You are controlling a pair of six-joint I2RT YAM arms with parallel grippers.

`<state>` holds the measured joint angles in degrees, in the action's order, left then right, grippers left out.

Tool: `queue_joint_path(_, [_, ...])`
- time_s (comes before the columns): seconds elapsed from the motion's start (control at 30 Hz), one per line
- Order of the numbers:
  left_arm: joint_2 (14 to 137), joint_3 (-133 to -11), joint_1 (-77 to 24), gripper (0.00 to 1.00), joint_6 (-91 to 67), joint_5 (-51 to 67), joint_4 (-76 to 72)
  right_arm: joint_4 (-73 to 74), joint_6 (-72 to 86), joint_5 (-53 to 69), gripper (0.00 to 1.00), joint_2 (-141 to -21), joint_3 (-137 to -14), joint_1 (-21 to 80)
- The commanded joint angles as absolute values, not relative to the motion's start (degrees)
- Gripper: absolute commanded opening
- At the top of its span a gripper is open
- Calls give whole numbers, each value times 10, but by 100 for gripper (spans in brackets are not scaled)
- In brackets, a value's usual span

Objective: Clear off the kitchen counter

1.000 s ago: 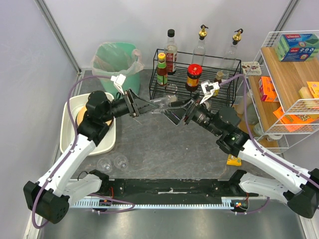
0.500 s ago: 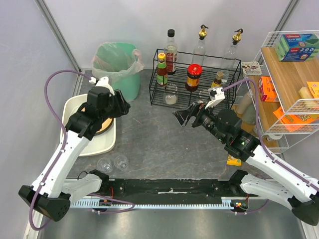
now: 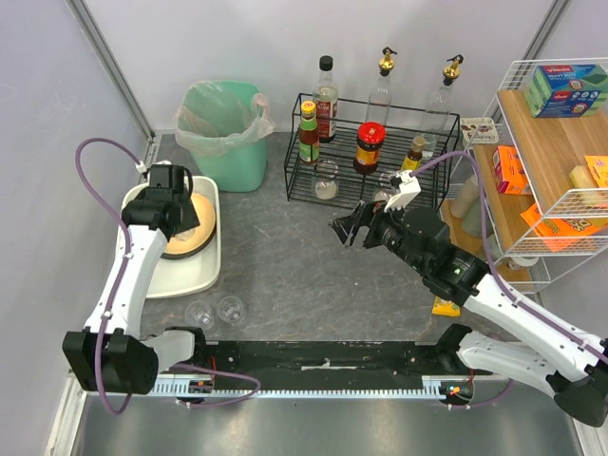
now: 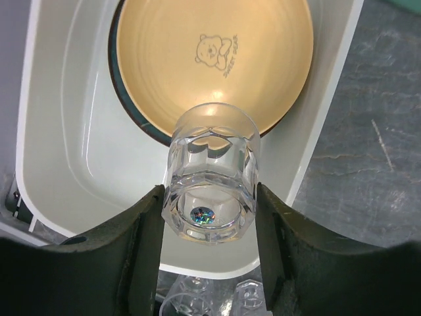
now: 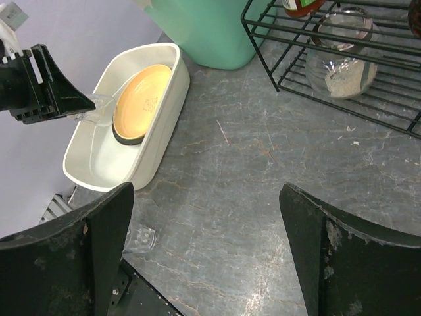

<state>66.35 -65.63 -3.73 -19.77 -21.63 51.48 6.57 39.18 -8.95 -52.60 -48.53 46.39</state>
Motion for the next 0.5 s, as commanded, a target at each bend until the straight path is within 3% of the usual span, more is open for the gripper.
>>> queue_joint_path(0.0, [697,-649,-30,2,-163,-168,516,62,404,-85,98,-533,-476,465])
queue_joint_path(0.47, [736,-580,-31,2,-180,-77,497,62,411,-72,98,-542,-467,465])
